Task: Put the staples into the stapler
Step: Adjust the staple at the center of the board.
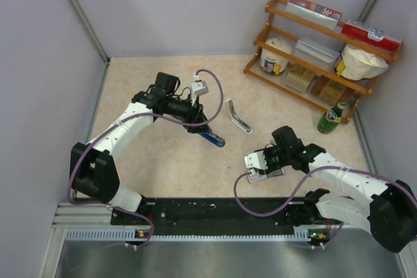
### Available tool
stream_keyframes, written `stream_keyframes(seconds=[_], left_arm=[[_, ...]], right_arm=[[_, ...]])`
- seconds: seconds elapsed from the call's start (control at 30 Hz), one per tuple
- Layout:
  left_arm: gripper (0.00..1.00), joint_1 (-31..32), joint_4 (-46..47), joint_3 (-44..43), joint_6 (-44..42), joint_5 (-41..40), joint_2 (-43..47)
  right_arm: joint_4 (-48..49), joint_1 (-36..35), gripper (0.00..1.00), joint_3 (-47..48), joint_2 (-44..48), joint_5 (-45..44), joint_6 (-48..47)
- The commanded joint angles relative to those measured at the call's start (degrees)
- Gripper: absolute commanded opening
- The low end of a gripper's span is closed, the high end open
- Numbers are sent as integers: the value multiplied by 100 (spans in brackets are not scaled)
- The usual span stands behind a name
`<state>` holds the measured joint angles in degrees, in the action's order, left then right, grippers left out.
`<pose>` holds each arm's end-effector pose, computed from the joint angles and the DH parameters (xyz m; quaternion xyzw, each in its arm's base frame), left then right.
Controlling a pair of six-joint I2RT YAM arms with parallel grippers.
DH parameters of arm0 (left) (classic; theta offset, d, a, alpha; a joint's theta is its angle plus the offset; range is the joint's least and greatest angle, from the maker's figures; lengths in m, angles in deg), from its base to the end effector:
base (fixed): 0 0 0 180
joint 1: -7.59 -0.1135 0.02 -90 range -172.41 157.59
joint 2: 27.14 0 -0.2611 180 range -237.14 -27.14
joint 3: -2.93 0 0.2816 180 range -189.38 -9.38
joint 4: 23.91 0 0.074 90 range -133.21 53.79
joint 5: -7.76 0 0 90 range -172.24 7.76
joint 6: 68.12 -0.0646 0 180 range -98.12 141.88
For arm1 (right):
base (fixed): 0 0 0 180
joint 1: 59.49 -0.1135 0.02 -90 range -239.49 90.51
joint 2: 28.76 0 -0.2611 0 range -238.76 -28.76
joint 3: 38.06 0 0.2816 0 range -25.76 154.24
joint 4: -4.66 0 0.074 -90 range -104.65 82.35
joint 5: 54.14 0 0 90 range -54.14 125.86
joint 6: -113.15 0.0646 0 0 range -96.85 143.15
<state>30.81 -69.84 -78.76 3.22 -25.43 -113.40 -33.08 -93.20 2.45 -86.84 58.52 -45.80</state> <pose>0.3033 -0.1890 0.2672 0.4460 0.7157 -0.4592 0.2792 0.1746 0.1464 0.1402 -0.7673 0.5391 0.0902 0.3354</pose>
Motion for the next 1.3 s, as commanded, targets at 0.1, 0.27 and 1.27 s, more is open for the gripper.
stream_keyframes(seconds=[0.1, 0.27, 1.27], left_arm=[[63, -318, -382, 407, -473, -303, 601], [63, -380, -188, 733, -455, -338, 891], [68, -441, -249, 944, -507, -961, 1445]], right_arm=[[371, -574, 37, 282, -668, -304, 144], [662, -698, 35, 299, -915, -534, 206], [-1147, -786, 48, 1801, -1574, -859, 2982]])
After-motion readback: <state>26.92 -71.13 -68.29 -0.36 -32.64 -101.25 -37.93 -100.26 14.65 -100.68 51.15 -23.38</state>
